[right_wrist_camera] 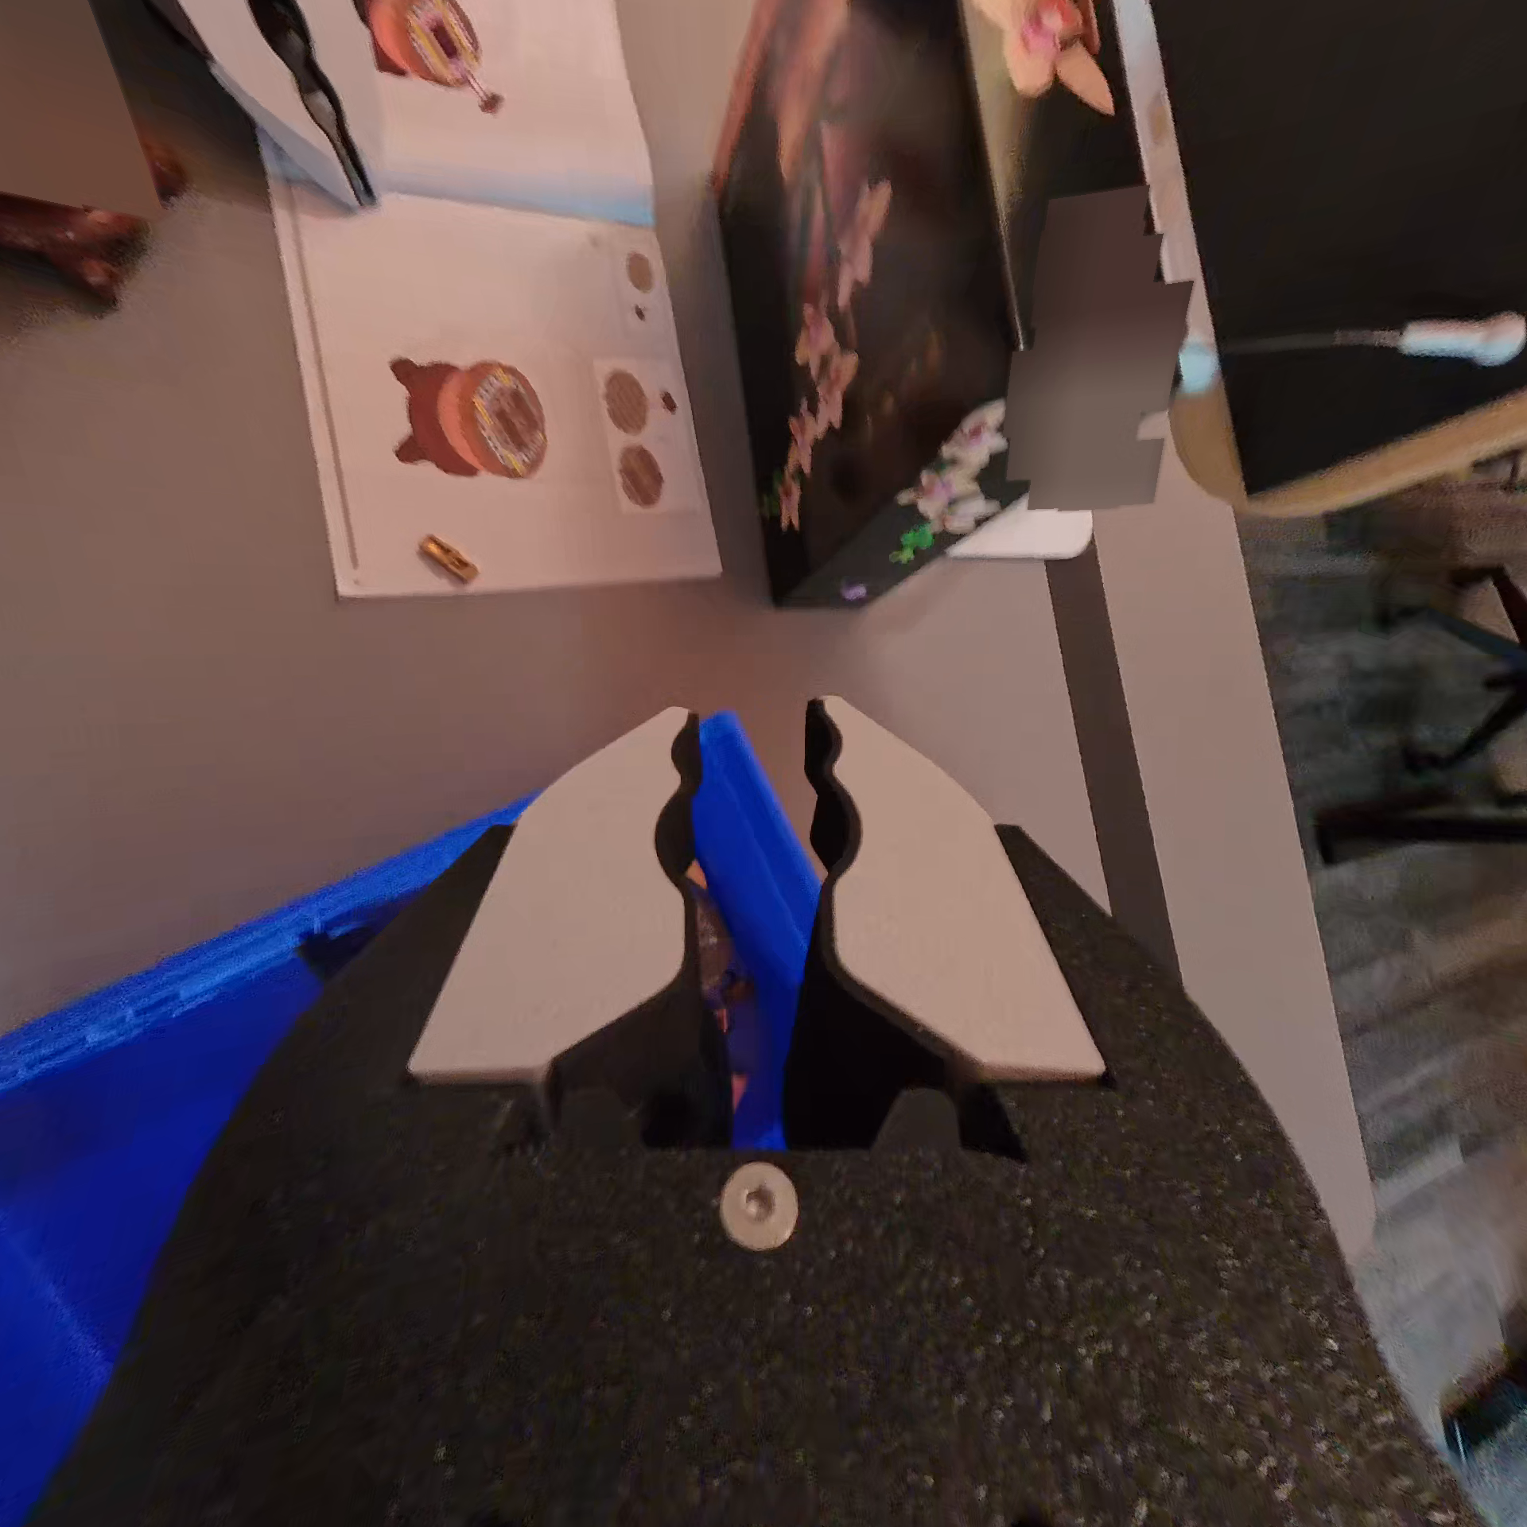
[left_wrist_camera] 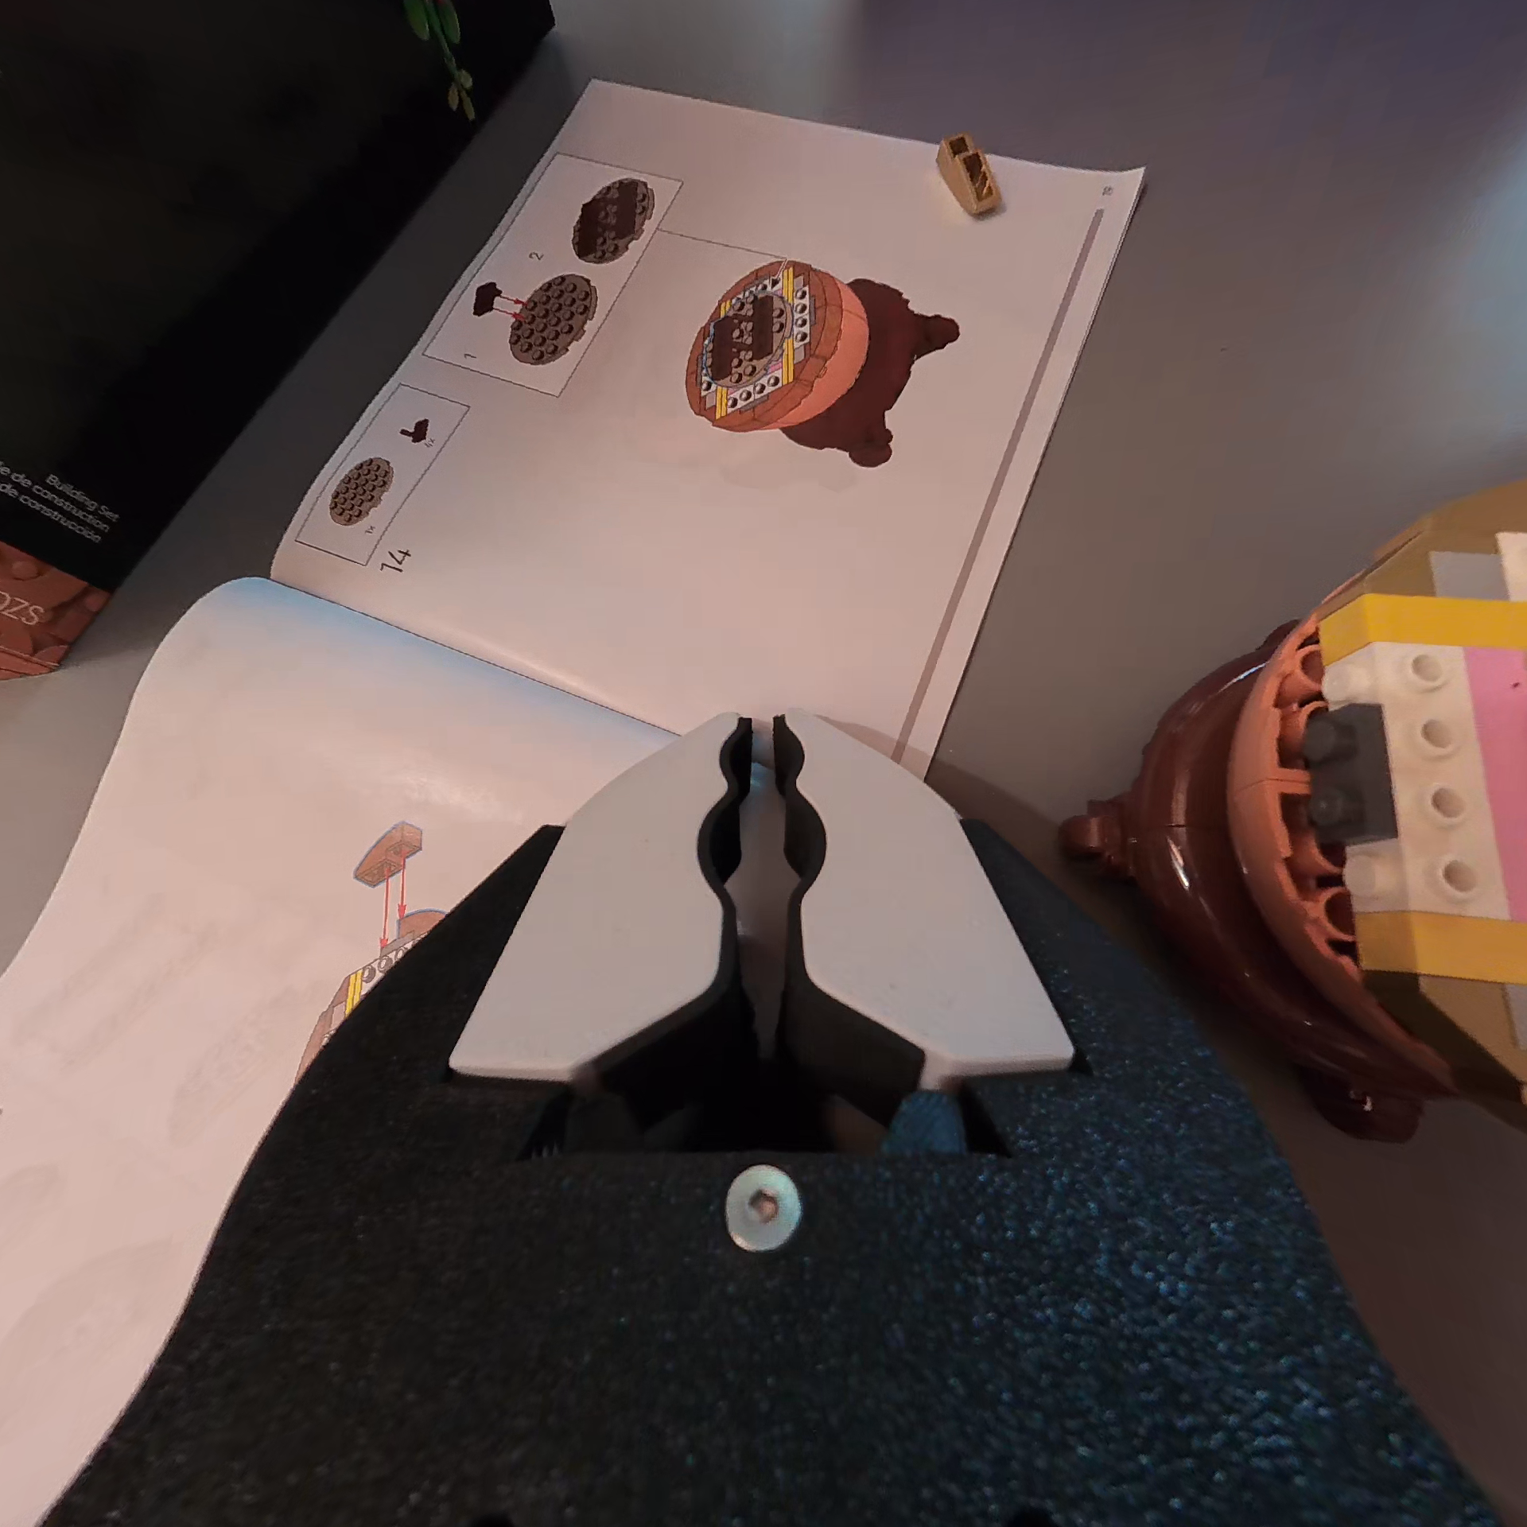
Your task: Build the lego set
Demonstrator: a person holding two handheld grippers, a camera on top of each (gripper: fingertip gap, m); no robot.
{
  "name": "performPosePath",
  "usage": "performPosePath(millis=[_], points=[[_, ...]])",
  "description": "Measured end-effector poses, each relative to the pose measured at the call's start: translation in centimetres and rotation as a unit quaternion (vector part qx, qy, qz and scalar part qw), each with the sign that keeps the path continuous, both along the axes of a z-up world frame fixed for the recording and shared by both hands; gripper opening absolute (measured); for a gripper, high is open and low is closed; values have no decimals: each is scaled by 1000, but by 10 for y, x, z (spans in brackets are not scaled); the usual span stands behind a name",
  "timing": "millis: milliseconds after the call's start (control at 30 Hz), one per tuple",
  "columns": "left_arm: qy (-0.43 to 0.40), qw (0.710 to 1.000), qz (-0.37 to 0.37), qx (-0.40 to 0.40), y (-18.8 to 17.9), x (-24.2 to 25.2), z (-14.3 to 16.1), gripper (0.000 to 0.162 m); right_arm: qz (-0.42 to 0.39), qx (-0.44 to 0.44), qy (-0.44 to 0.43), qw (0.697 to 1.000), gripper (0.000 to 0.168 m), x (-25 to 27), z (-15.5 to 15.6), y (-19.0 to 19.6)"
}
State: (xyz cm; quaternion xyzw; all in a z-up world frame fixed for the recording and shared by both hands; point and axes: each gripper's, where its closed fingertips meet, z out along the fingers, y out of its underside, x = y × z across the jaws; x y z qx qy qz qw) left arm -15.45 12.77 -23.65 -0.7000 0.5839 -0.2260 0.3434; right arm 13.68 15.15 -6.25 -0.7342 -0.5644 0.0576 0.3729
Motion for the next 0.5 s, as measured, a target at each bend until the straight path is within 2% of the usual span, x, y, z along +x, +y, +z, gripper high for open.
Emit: performPosePath(millis=[133,300,500], points=[[-1,1000,1,-5,0,0,0,5,-42,-21,-43,998,22,42,-15,-3],[-2,1000,1,-9,0,0,0,6,-60,-87,-71,992,30,83,-44,-3],[-3,1000,2,-16,0,0,0,6,-45,-178,-121,975,31,83,-98,-19]])
